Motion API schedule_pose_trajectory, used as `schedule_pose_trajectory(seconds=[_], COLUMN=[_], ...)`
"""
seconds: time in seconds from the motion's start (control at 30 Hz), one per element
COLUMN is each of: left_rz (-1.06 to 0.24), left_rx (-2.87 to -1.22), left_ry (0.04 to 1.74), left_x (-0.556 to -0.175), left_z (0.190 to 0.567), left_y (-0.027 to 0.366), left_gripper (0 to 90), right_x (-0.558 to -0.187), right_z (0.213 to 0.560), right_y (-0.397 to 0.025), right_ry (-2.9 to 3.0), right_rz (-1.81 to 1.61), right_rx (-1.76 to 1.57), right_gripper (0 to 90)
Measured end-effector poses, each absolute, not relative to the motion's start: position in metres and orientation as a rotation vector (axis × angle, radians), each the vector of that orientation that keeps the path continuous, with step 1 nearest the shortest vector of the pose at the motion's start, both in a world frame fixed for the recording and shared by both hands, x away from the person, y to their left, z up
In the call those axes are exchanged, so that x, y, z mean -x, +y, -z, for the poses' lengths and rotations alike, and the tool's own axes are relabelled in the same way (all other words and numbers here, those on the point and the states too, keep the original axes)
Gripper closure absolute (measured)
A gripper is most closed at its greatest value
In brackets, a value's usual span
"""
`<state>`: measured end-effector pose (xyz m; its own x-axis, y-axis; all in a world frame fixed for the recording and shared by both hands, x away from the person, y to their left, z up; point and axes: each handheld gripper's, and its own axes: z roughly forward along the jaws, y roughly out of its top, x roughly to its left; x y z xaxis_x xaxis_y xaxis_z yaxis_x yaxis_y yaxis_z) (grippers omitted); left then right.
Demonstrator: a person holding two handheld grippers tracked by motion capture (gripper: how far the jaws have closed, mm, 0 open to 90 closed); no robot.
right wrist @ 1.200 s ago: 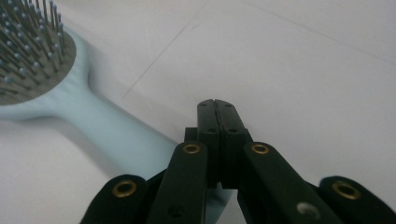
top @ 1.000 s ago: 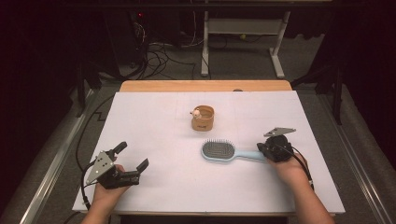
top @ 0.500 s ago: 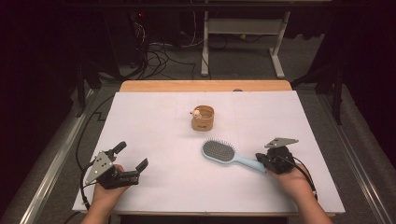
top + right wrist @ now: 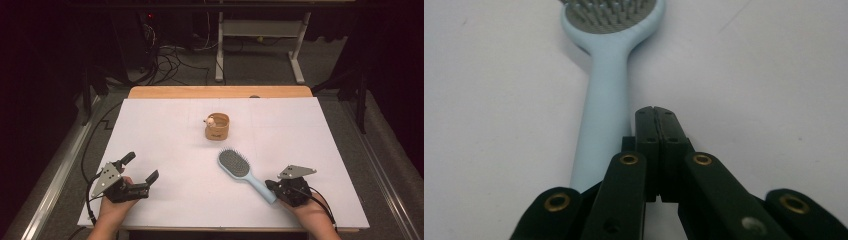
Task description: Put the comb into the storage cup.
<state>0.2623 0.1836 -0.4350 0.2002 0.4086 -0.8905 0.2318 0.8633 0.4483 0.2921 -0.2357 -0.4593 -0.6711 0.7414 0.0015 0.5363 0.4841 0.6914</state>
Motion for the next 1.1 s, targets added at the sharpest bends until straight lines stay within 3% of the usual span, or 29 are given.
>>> schedule_pose_trajectory(seconds=[0.43,0.67,0.93,1.03,1.1], left_rz=[-0.118,-0.131,-0.121,-0.127,-0.130], left_rx=[-0.554,-0.574,-0.571,-0.574,-0.574], left_ry=[1.395,1.381,1.391,1.383,1.382], left_x=[-0.261,-0.262,-0.262,-0.262,-0.262], left_z=[0.434,0.436,0.436,0.436,0.436], left_y=[0.183,0.182,0.182,0.183,0.183], left_gripper=[0.3,0.3,0.3,0.2,0.3], right_x=[-0.290,-0.294,-0.295,-0.296,-0.297], right_z=[0.458,0.463,0.464,0.464,0.463], right_y=[-0.256,-0.270,-0.275,-0.277,-0.279], right_ry=[2.269,2.215,2.199,2.201,2.183], right_rz=[-1.035,-1.037,-1.081,-1.082,-1.090], right_rx=[-1.156,-1.233,-1.240,-1.245,-1.254], right_gripper=[86.9,72.0,43.2,39.9,32.4])
